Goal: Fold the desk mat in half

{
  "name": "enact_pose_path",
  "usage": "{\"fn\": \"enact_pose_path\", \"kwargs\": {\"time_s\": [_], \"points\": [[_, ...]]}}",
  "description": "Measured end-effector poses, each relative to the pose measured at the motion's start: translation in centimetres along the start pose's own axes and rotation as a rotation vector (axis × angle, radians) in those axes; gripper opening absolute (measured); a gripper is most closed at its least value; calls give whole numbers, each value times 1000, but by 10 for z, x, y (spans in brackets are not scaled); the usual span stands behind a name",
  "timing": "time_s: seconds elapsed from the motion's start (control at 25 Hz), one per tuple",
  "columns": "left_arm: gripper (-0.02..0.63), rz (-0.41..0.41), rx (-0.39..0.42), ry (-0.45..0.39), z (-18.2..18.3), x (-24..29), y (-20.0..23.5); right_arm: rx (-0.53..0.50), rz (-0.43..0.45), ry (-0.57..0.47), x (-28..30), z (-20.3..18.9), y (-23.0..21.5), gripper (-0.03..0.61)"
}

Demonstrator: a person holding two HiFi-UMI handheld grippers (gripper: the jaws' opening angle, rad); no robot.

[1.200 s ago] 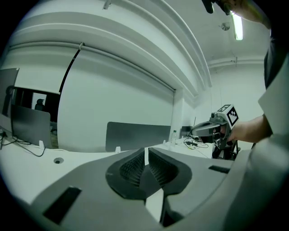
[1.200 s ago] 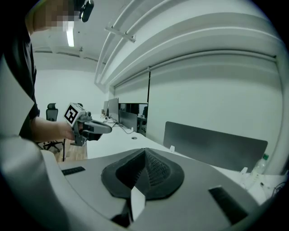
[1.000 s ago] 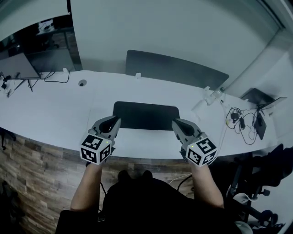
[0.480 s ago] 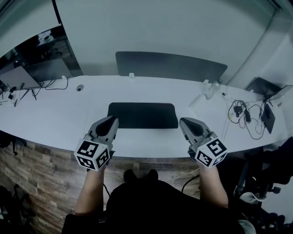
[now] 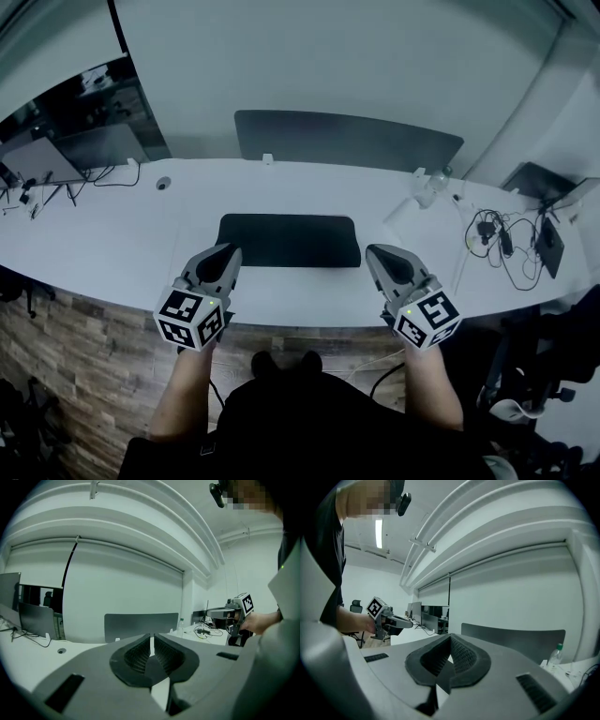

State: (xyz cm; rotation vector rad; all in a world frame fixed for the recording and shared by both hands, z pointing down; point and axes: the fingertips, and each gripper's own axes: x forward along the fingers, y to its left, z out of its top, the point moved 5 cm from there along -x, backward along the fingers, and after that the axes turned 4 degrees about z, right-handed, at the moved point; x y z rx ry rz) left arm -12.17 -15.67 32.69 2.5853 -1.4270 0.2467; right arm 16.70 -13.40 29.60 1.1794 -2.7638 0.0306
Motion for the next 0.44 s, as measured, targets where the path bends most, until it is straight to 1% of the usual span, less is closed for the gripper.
{"fn": "enact_pose_path", "kwargs": {"time_s": [0.16,0.44], "points": [[31,-9,24,1,5,3,-2,25,-29,-14,-7,-3,-7,2],[31,-10,21,1,5,4,6,32,-23,-11,2,-5,-2,0]]}}
